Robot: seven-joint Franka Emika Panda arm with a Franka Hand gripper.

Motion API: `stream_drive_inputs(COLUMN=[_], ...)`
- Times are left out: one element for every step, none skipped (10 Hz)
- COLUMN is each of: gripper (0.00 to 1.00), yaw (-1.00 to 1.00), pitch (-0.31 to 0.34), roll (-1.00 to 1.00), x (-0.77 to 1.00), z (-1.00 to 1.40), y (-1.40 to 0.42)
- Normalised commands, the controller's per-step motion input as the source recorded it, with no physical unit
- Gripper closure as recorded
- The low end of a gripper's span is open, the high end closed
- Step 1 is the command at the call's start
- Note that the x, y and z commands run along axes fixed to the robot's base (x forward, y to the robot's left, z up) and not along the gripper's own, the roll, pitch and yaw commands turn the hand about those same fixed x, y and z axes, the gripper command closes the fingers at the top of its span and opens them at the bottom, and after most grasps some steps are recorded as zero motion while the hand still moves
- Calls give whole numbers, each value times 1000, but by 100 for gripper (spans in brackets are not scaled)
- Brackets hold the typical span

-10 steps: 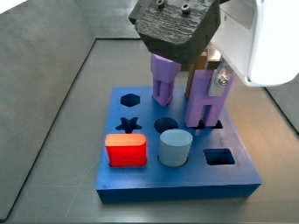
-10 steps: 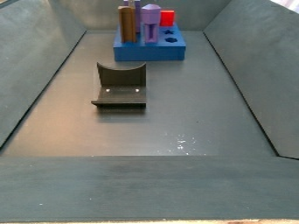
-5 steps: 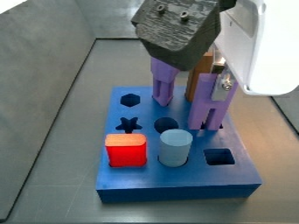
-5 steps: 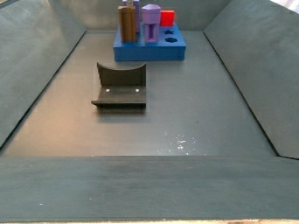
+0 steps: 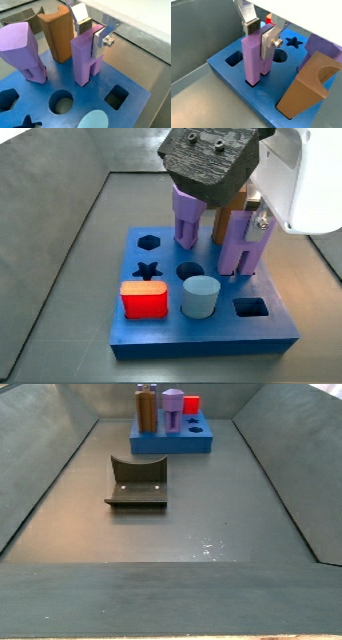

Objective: Pick up the double-square object. Move to above the board. Insert the double-square object.
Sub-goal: Insert the double-square object.

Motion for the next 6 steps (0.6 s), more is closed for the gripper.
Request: stream_drive_inputs(gripper=[100,100,100,100,100,100], yaw=[100,214,229,206,154,29], pitch=[-94,-71,-34,-26,-3,-57], roll=[29,0,0,0,0,0], x=[0,74,163,140,149,51], z=[-383,-317,-337,-334,-320,-389], y=[17,0,11,0,0,0])
